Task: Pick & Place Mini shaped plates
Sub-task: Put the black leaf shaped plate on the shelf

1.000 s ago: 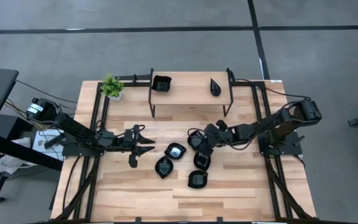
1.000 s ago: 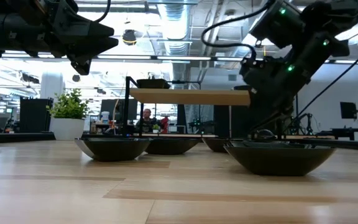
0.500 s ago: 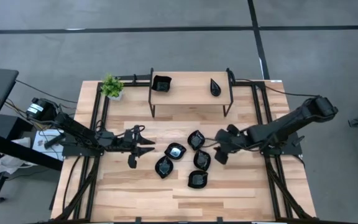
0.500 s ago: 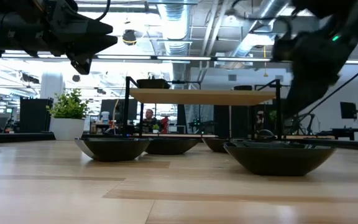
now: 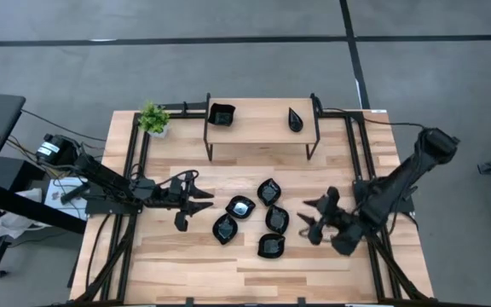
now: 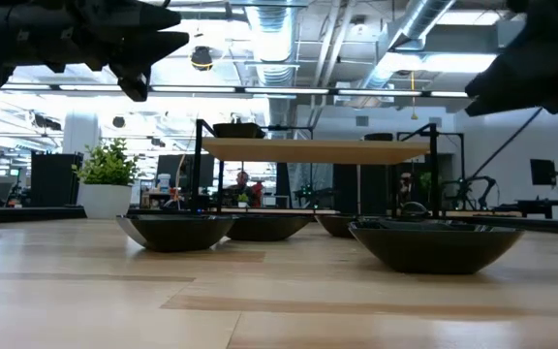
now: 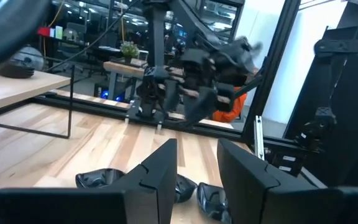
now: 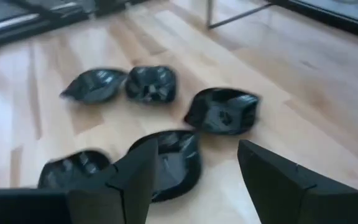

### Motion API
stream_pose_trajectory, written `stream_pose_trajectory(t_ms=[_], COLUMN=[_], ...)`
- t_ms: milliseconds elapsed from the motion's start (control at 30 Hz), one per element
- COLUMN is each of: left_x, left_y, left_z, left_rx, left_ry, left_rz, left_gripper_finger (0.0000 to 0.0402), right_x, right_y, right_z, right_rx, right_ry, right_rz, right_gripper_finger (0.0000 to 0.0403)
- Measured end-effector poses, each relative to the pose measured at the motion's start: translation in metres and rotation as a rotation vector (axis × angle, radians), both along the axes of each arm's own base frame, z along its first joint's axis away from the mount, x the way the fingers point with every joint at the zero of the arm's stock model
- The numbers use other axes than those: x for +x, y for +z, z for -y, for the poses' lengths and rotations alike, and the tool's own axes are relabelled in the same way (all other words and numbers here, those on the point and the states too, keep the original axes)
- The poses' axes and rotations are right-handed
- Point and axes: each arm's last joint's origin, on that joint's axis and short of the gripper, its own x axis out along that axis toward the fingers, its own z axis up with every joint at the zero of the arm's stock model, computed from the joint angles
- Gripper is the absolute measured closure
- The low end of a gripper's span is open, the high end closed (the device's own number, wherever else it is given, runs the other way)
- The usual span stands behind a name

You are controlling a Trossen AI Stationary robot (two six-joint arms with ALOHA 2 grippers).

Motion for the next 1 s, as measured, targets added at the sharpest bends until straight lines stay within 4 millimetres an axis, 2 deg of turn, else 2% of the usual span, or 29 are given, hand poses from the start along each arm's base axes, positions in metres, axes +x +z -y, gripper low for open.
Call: stream_pose_trajectory(t_ms=[200, 367, 500, 700, 833, 1000], left_x=[0.000, -0.001, -0.001, 0.002, 0.004, 0.005], left_y=[0.002, 0.002, -0.003, -0.024, -0.031, -0.030], left_z=[0.000, 0.002, 0.006, 0.006, 0.005, 0.006], left_rx=[-0.018, -0.061, -0.049, 0.010, 0.027, 0.051], left_ry=[0.001, 0.031, 0.088, 0.173, 0.198, 0.195], left_rz=[0.017, 0.020, 0.002, -0.081, -0.089, -0.075], left_gripper_finger=[0.0285, 0.0285, 0.0285, 0.0285, 0.0285, 0.0285], right_x=[0.016, 0.034, 0.050, 0.072, 0.078, 0.083], right_y=[-0.023, -0.031, -0.033, -0.037, -0.036, -0.036], right_z=[-0.015, -0.008, 0.010, 0.050, 0.072, 0.095], right_rx=[-0.012, 0.010, 0.058, 0.204, 0.199, 0.210], right_ry=[0.007, -0.071, -0.161, -0.159, -0.179, -0.190], right_rz=[-0.021, 0.003, 0.021, -0.124, -0.158, -0.195], right_gripper_finger=[0.0185, 0.0190, 0.0195, 0.0192, 0.0191, 0.0197])
